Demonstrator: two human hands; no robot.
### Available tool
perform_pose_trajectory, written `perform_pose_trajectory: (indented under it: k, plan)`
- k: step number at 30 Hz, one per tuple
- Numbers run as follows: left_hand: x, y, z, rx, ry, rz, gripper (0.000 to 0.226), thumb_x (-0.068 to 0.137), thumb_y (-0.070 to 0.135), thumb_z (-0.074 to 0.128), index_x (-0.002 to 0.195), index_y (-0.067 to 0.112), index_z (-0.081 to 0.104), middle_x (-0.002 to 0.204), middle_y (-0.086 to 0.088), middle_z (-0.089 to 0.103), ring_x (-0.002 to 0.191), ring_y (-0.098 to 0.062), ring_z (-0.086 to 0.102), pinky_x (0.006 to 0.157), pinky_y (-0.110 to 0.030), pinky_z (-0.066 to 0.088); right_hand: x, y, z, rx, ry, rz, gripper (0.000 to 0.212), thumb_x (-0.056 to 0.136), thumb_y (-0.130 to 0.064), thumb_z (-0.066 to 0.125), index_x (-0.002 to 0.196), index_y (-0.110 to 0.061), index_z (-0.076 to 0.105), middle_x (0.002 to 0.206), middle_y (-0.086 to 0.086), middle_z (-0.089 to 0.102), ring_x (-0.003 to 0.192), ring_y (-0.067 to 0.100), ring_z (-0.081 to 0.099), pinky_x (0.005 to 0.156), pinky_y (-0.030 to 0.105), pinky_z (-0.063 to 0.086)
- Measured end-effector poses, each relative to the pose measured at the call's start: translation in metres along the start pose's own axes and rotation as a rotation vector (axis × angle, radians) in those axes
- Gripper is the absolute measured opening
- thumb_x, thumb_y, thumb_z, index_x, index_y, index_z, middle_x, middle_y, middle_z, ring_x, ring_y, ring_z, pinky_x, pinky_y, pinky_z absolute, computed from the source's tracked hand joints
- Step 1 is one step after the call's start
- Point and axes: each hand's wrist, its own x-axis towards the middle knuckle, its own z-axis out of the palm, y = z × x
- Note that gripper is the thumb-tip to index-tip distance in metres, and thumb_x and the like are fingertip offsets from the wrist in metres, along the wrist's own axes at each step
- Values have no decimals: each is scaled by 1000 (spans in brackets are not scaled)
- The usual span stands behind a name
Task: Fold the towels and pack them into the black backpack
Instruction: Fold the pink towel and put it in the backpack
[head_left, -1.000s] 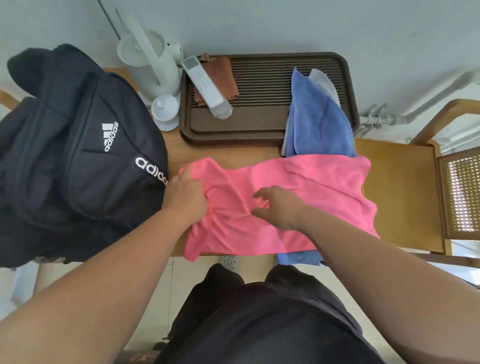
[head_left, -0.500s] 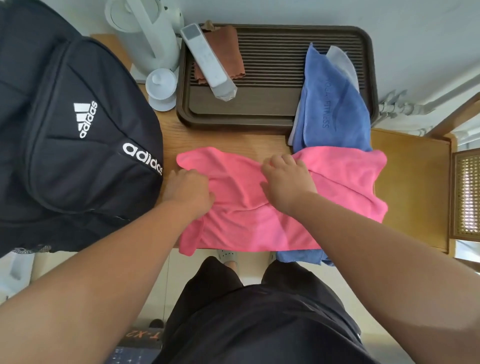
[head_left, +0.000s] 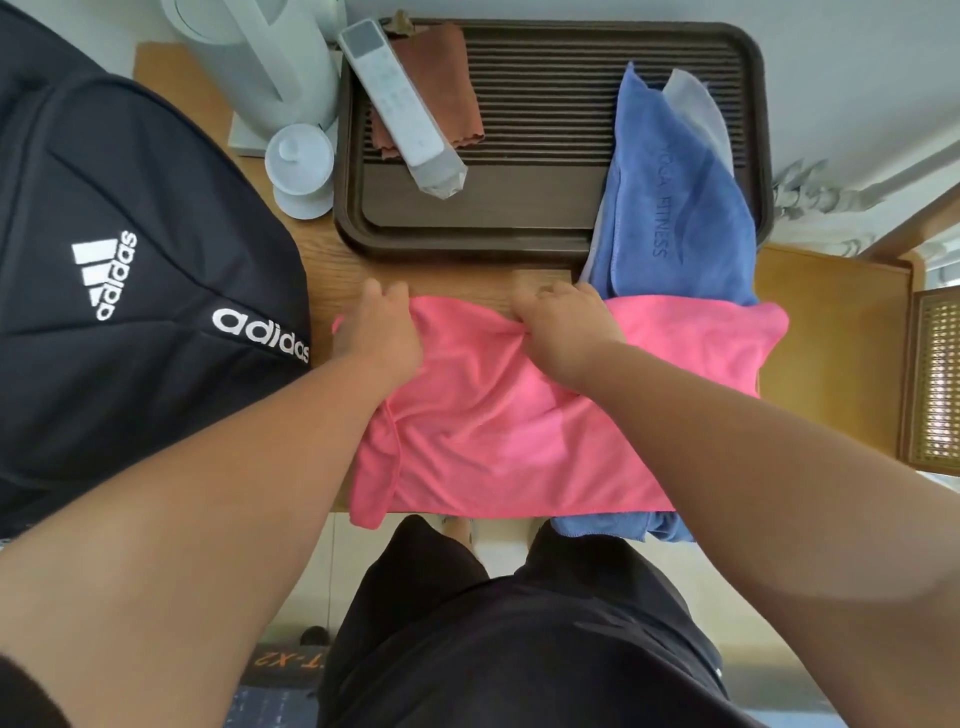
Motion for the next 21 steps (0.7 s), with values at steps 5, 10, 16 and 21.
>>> perform_pose_trajectory:
  k: [5, 10, 16, 21]
  plan:
    - [7, -2, -10, 44, 60, 4, 24, 93, 9, 43, 113, 8, 57, 117, -16, 45, 99, -40, 54, 81, -48, 48, 5, 4, -16, 41, 2, -42, 27, 79, 0, 49, 95, -21, 45, 98, 5, 62, 94, 33, 56, 73, 37, 30]
    - [-1, 2, -18, -2, 244, 58, 23, 91, 2, 49, 112, 12, 45, 124, -14, 39, 90, -36, 53, 69, -47, 46, 21, -1, -33, -67, 201, 61, 33, 87, -2, 46, 114, -18, 56, 109, 10, 58, 102, 35, 52, 83, 43, 37]
    - [-46, -16, 20, 99, 141, 70, 50, 86, 25, 66, 130, 16, 44, 126, -11, 39, 107, -36, 50, 87, -51, 51, 13, -27, -7, -154, 300, -30, 34, 75, -18, 62, 109, -18, 61, 109, 11, 53, 97, 34, 49, 81, 44, 37]
    - [-91, -31, 49, 76, 155, -23, 66, 76, 52, 76, 121, 14, 47, 119, -9, 46, 110, -31, 48, 88, -43, 45, 2, -58, 3, -83, -72, -156, 54, 90, -43, 57, 141, -30, 47, 140, 6, 44, 127, 32, 42, 102, 47, 35]
